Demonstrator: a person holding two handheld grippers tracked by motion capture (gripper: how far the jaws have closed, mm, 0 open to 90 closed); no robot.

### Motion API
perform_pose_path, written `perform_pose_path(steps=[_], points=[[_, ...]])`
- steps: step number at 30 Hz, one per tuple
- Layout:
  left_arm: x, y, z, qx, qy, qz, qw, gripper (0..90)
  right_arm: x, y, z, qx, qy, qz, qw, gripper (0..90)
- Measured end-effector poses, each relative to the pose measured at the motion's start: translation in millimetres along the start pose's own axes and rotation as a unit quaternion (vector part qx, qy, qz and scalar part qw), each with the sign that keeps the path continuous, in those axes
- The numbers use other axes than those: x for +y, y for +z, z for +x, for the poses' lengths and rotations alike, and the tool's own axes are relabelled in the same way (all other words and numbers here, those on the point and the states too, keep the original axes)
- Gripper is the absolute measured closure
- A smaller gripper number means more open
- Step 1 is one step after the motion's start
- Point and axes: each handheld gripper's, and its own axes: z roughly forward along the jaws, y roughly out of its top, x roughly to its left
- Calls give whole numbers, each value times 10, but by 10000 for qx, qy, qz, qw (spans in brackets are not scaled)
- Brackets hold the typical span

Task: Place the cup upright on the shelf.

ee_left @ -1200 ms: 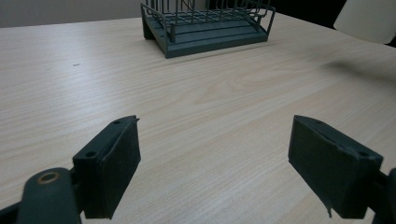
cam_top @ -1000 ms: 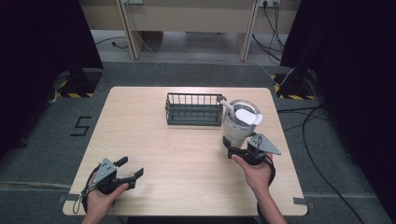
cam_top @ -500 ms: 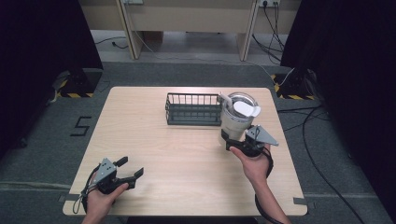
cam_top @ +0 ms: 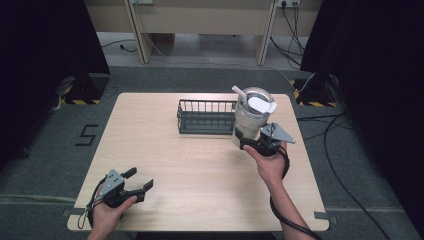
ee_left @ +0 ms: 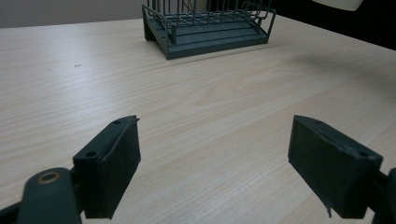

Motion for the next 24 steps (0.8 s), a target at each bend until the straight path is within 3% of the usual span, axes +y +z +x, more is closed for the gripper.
perform_pose_path(steps=[24], points=[[1,-1,12,-9,-23,-16,10000,162,318,428,-35,-20,-82,-33,10000,111]])
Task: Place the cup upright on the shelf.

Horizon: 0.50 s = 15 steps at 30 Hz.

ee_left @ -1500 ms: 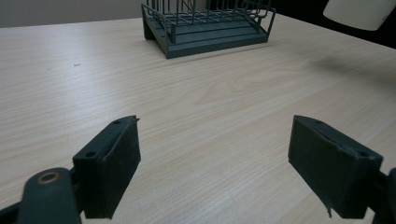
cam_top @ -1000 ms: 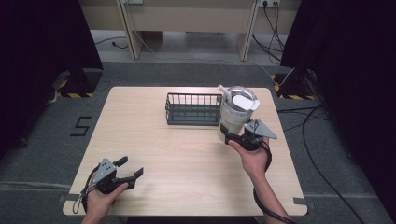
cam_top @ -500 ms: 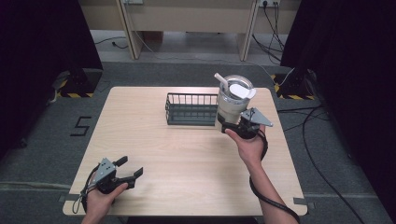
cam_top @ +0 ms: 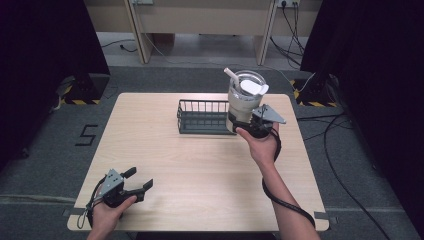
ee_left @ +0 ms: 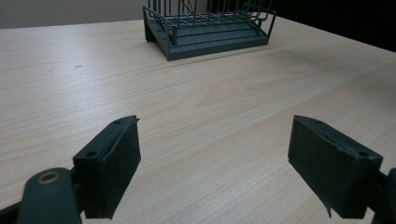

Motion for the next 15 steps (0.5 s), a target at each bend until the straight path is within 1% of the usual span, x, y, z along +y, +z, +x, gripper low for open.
perform_pose_path(steps=[3,7,15], points=[[-1,1,-1,0,-8,-2,10000,163,37,44,4,9,33,-17,10000,111],[0,2,2,-3,-13,0,10000,163,99,116,17,23,-25,-22,10000,111],[-1,1,6,-6,-27,-21,10000,163,159,250,42,47,-19,-9,10000,111]])
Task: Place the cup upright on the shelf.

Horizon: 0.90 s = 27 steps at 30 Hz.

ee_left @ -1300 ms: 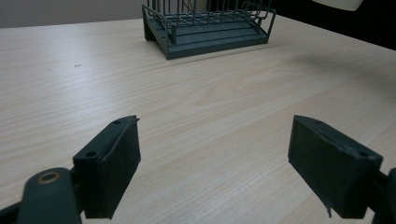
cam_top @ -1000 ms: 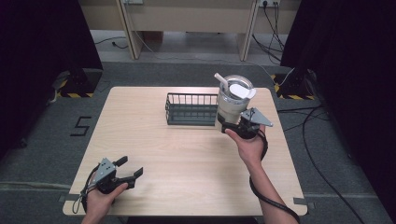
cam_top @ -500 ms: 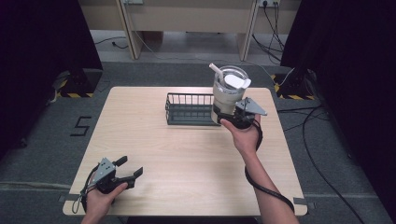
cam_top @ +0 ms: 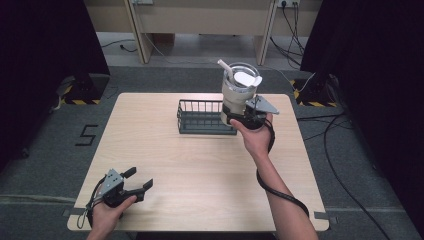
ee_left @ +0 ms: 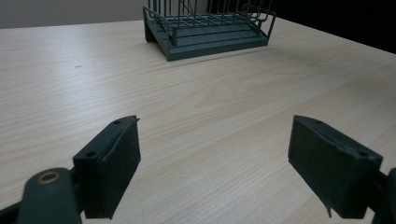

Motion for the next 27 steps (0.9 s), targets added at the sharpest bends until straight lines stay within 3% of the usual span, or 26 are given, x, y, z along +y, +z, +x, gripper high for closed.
perform_pose_path(steps=[27], points=[[-2,6,-2,-36,-20,-12,10000,163,42,553,65,41,49,216,9997,111]])
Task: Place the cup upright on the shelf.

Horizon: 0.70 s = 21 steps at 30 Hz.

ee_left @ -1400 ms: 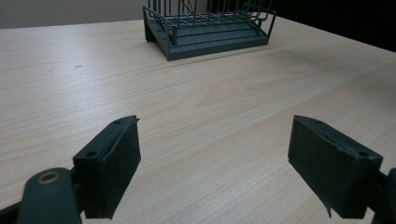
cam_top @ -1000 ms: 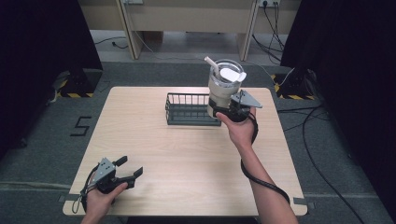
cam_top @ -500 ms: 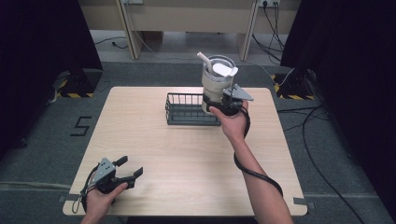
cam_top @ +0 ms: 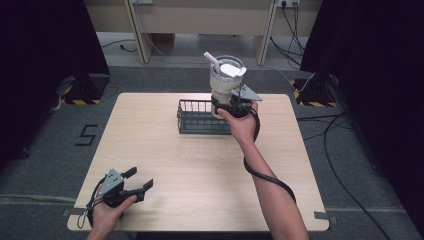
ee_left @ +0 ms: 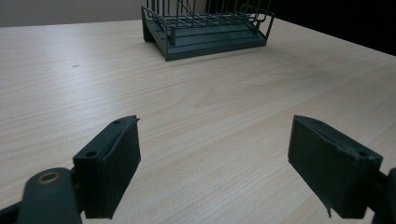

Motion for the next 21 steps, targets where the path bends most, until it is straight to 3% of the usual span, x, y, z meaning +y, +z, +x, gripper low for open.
perform_pose_path(steps=[21], points=[[-6,13,10,2,-7,8,10000,164,-9,335,-13,-17,133,107,9999,110]])
